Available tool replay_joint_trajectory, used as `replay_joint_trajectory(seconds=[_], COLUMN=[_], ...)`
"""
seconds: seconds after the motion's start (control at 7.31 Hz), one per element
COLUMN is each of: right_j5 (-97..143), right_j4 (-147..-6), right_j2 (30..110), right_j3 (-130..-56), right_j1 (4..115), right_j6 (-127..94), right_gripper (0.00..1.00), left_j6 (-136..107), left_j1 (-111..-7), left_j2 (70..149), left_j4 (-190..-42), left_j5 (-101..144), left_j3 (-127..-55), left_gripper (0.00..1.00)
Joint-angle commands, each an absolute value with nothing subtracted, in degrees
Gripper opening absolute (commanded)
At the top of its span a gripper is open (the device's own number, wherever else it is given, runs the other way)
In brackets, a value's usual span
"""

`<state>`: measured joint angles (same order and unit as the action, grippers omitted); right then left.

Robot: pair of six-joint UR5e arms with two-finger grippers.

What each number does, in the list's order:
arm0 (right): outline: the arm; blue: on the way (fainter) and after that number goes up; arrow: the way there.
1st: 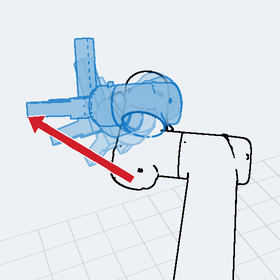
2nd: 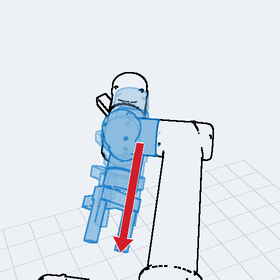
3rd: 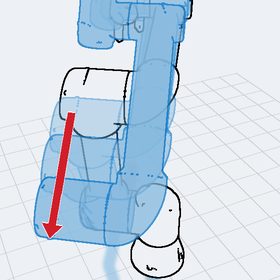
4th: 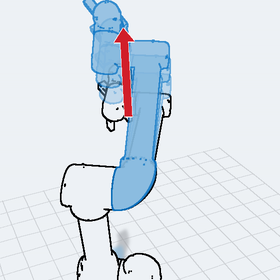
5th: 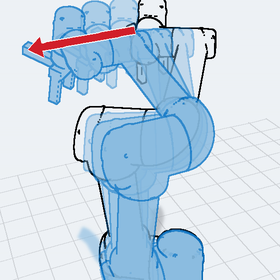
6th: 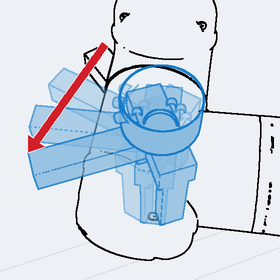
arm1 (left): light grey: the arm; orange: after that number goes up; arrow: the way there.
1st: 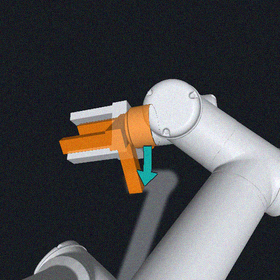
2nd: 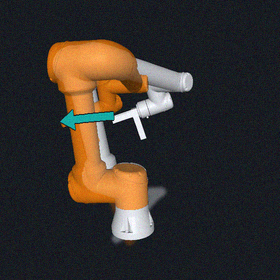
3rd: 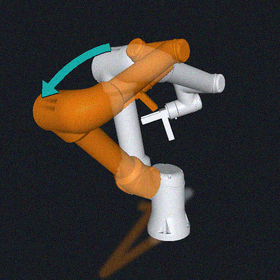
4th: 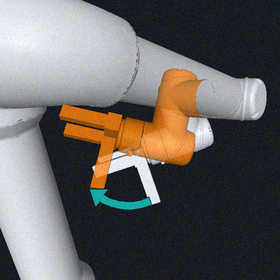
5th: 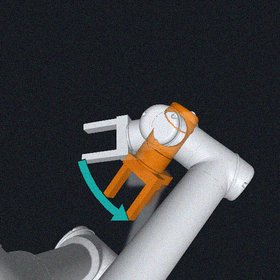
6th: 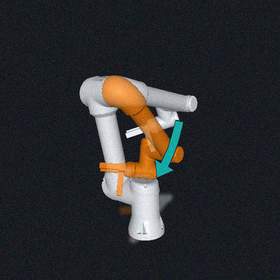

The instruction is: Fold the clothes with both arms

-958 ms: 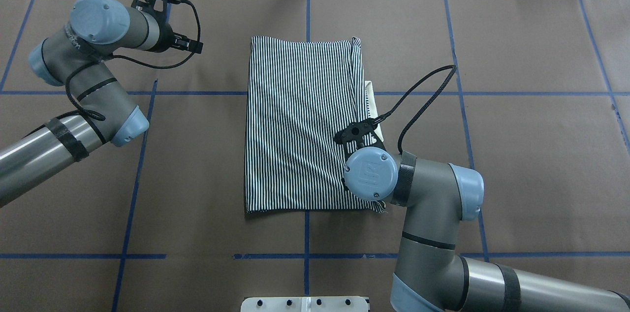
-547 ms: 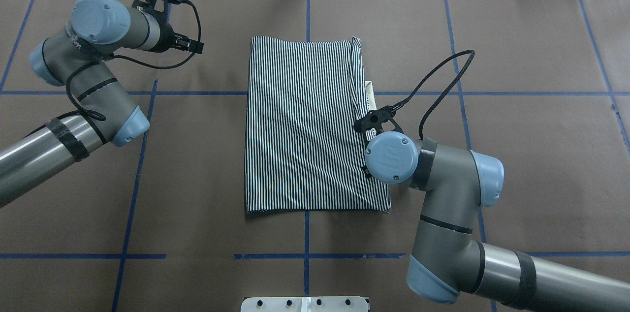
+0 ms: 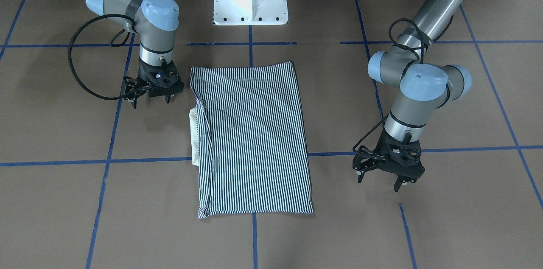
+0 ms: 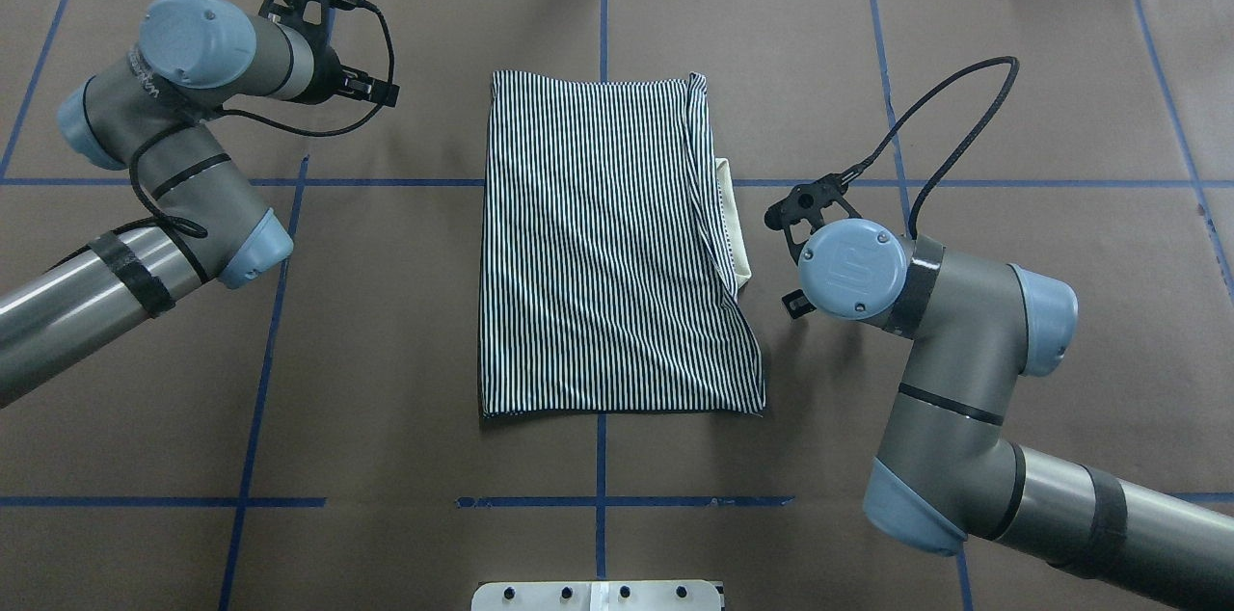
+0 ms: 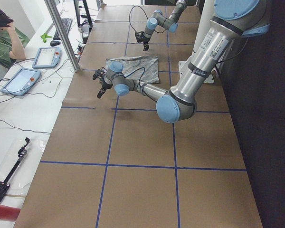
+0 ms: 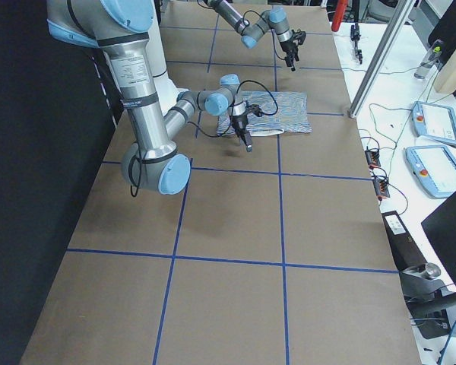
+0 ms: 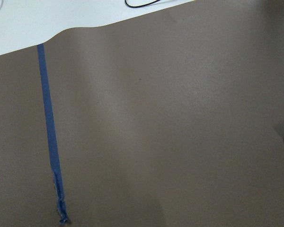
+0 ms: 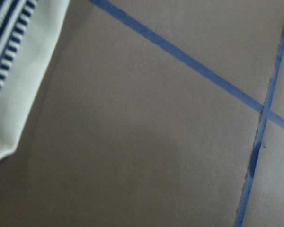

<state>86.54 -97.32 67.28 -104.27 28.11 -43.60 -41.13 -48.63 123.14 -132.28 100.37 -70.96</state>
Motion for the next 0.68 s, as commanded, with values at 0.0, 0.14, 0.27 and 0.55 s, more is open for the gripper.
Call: replay_joint_trajectory(seconds=[0.0,0.14,0.27,0.55], right_j5=[87.18,87.27,87.28,87.19], right_j4=[-97.12,-97.03,-96.42,-92.13], right_j2=[57.63,51.04,48.8,49.31], right_j3=[-98.49,-92.35,-90.46,-88.0], right_j1=[29.26,29.35,29.27,29.27], right_j6=[-46.47,-48.76,-50.17,-50.54], right_gripper=[1.0,1.0,1.0,1.0], left_j6=[-41.05,-41.04,-41.04,-41.04], left_j1=[-48.6,-48.6,-48.52,-48.52], left_j2=[123.13,123.13,123.22,123.13], left_j4=[-132.19,-132.19,-132.19,-132.19], left_j5=[100.37,100.37,100.37,100.37], left_j3=[-70.93,-70.93,-70.93,-70.93], left_gripper=[1.0,1.0,1.0,1.0])
